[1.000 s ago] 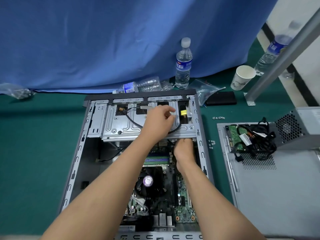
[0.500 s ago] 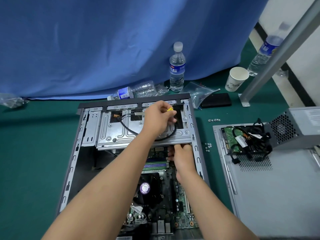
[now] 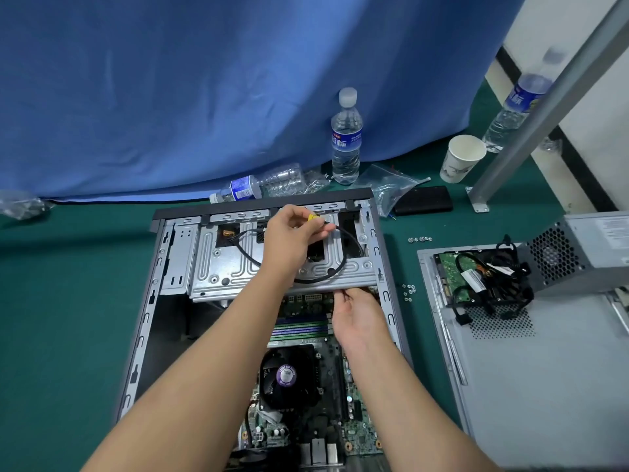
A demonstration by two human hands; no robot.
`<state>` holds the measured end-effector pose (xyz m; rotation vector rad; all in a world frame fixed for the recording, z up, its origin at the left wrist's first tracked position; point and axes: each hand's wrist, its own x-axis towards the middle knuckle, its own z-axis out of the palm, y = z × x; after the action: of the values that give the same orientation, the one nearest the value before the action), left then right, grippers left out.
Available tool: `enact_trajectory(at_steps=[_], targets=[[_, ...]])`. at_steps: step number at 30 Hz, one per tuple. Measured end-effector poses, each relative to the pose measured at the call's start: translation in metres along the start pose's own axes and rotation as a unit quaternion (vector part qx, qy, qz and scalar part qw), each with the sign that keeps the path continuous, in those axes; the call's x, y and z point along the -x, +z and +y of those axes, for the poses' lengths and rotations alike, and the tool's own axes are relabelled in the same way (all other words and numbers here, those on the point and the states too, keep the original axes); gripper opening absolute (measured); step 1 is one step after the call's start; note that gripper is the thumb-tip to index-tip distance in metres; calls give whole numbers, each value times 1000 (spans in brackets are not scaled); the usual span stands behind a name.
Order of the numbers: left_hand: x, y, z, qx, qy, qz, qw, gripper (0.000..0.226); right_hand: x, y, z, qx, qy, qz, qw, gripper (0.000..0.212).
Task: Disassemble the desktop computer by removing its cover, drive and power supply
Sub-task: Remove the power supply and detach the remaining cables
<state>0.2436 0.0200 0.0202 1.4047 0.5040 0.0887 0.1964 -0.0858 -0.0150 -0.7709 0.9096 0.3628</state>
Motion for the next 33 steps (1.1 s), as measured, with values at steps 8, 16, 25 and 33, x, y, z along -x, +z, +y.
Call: enact_trajectory(at_steps=[8, 16, 25, 33], targets=[[2, -18, 16, 39, 36, 88, 995, 11, 8, 2, -3, -171, 72, -46, 982, 24], [13, -37, 7, 6, 3, 167, 986, 10, 10, 2, -2, -128, 44, -59, 989, 44], [26, -41, 6, -185, 16, 101, 977, 13, 36, -14, -20, 253, 13, -127, 959, 27], [33, -44, 6, -316, 56, 57, 945, 16, 38, -2, -61, 544, -243, -158, 788, 13]])
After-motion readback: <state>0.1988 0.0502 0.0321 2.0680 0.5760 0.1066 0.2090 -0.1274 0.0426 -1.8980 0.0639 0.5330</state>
